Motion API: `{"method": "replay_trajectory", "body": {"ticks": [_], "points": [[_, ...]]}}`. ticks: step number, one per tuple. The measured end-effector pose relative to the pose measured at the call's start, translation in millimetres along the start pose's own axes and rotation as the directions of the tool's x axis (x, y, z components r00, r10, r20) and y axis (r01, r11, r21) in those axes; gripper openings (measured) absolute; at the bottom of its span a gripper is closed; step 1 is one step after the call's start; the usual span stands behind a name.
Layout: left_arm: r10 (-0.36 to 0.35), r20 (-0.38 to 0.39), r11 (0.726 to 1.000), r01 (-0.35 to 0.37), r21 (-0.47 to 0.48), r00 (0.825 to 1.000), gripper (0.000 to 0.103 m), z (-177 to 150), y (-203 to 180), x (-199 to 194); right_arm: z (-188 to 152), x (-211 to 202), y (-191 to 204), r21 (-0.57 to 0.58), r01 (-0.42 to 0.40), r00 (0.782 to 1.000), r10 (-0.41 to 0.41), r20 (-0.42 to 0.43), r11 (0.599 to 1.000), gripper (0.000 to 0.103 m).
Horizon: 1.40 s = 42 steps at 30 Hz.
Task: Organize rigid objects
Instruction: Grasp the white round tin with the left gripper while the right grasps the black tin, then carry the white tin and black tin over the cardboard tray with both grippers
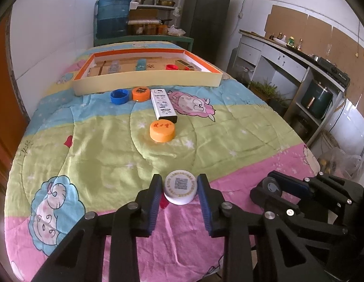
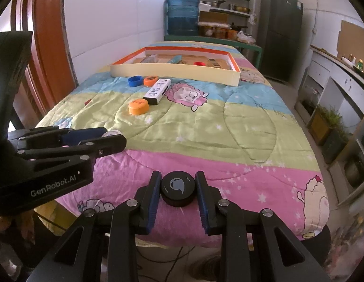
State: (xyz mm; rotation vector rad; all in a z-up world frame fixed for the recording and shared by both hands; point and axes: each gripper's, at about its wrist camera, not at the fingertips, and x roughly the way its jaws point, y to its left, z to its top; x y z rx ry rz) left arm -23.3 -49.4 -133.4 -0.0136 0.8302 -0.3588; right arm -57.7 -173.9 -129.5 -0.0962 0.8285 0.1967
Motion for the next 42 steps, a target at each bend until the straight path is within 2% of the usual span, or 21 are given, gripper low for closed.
{"method": "replay_trajectory", "body": {"ticks": [18,30,42], "points": [[0.018,0.032,0.999,-0.017,-0.034,0.999,0.03,22.0,10.2,-9.1,29.2,8.6,2.4,-0.014,-0.033,0.999,0.033,0.016,0.999,0.03],[0.034,0.064,0.997,-0.03,-0.067,0.997,0.03,54.2,29.9,-13.4,71.0,15.2,5.8,-0.048,-0.049,0.997,0.052,0.06,0.998,0.03],[0.046,0.081,0.995,-0.039,-0.089,0.996,0.03,89.9,45.8,-6.1,107.0,32.4,2.0,-0.055,-0.071,0.995,0.075,0.063,0.996,0.03]]}}
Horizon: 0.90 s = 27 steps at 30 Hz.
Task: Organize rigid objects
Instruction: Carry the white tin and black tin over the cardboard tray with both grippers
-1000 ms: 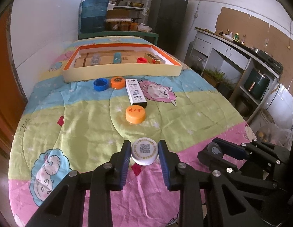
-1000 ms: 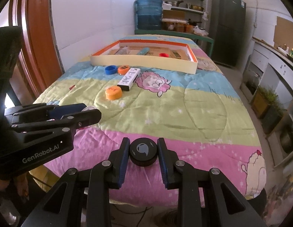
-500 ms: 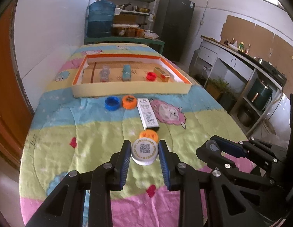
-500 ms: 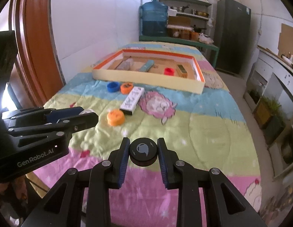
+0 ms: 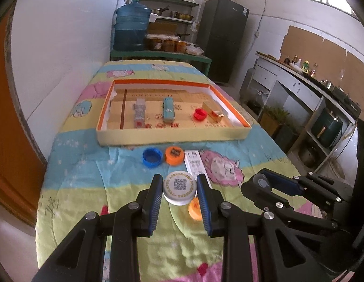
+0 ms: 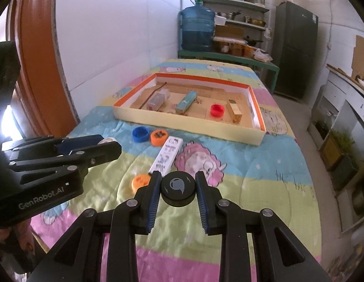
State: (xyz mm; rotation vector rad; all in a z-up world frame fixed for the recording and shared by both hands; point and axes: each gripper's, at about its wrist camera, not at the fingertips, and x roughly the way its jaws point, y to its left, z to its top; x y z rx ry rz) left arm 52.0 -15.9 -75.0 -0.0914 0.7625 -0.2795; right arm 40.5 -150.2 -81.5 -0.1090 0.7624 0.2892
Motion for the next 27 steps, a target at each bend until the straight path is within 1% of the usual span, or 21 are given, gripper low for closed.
{"method": "replay_trajectory", "body": {"ticks": [9,17,22,27], "points": [[0.009,0.018,1.0,-0.009,-0.009,1.0,0.03,34.1,7.7,12.2,33.7,17.7,-8.7,0.0,-0.012,1.0,0.012,0.02,1.0,0.03],[0.021,0.049,1.0,-0.021,-0.013,0.999,0.03,77.1,16.4,21.9,70.7,35.8,-18.6,-0.007,-0.033,0.999,0.033,0.032,0.999,0.03],[0.033,0.056,0.999,-0.034,0.001,0.998,0.03,101.6,20.8,33.3,92.7,47.6,-26.8,-0.006,-0.035,0.999,0.035,0.035,0.999,0.03],[0.035,0.055,0.999,-0.035,0.011,0.998,0.03,119.1,23.9,45.5,109.7,57.9,-35.3,-0.012,-0.028,0.999,0.028,0.034,1.0,0.03]]}}
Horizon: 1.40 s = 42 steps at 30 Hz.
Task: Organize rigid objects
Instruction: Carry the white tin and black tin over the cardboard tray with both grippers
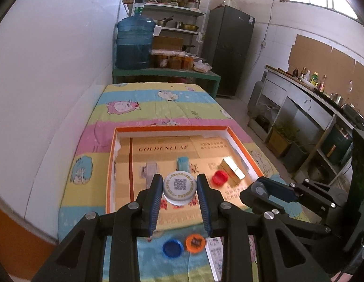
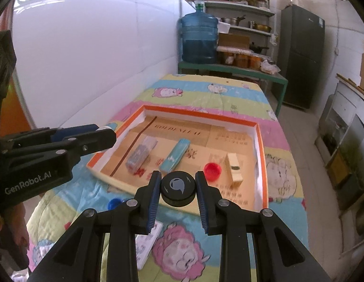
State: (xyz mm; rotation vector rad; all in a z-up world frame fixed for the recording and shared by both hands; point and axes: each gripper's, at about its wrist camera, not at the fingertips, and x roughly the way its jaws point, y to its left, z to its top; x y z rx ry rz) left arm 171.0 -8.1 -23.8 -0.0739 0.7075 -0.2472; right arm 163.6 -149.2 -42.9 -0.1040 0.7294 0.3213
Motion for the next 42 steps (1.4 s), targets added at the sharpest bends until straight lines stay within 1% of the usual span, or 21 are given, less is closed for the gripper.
{"method": "replay_trajectory", "body": {"ticks": [6,15,20,27,34,42], "points": [[0.002,-0.01,1.0,-0.002,0.015,1.0,0.03,14.6,-0.1,17.0,16.5,19.8,-12.4,0.002,-0.01,1.0,0.01,-0.023,1.0,0.03],[0.011,-0.031,1.0,-0.011,0.0,0.999,0.03,33.5,10.0,43.0,33.8,49.9,-31.7,0.0,-0.011,0.999,0.011,-0.053,1.0,0.03],[-0.01,-0.081,0.999,0.007,-0.038,0.997,0.03,44.4,22.7,66.9,46.6,64.6,-41.9,-0.028,-0.005,0.998,0.003,-0.067,1.0,0.03],[-0.018,-0.148,0.998,0.007,-0.07,0.989,0.03,64.6,33.9,104.3,68.5,92.2,-55.6,-0.043,-0.03,0.995,0.026,-0.095,0.999,0.03],[0.008,-0.2,0.996,-0.025,-0.086,0.98,0.03,77.8,43.5,143.5,90.4,133.1,-70.8,-0.005,-0.06,0.987,0.059,-0.149,0.998,0.03],[0.028,-0.246,0.993,-0.055,-0.102,0.969,0.03,77.1,55.1,173.7,97.1,171.8,-79.3,0.058,-0.093,0.972,0.104,-0.209,0.994,0.03]]}}
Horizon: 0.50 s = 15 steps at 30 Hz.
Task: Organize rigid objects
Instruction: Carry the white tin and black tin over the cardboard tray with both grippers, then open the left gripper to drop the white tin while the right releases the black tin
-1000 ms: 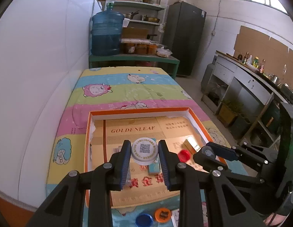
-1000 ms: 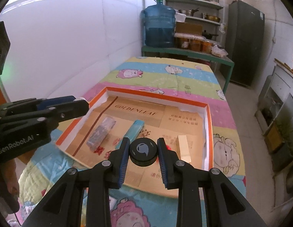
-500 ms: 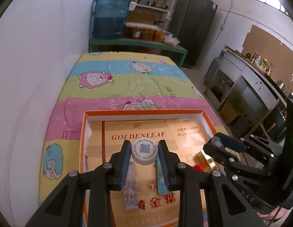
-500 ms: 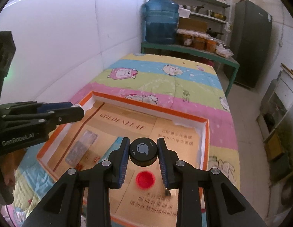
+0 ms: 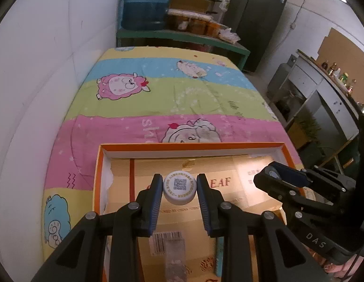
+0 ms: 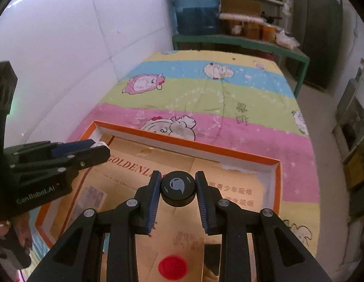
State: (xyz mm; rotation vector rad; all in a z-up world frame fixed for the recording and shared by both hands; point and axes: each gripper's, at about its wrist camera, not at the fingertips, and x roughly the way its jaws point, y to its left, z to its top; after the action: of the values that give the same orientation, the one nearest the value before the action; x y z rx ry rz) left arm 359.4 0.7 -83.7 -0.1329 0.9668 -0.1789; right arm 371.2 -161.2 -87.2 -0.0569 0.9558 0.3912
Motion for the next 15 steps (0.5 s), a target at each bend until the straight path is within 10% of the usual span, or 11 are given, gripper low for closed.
{"method": "replay_trajectory", "body": {"ticks": [15], "points": [[0.028,-0.051,1.0,-0.028,-0.003,0.998,0.03,-5.6,10.9,29.5,-0.1,36.0,5.6,-0.021,0.006,0.996,-0.008,-0.091,1.0,0.03]]}}
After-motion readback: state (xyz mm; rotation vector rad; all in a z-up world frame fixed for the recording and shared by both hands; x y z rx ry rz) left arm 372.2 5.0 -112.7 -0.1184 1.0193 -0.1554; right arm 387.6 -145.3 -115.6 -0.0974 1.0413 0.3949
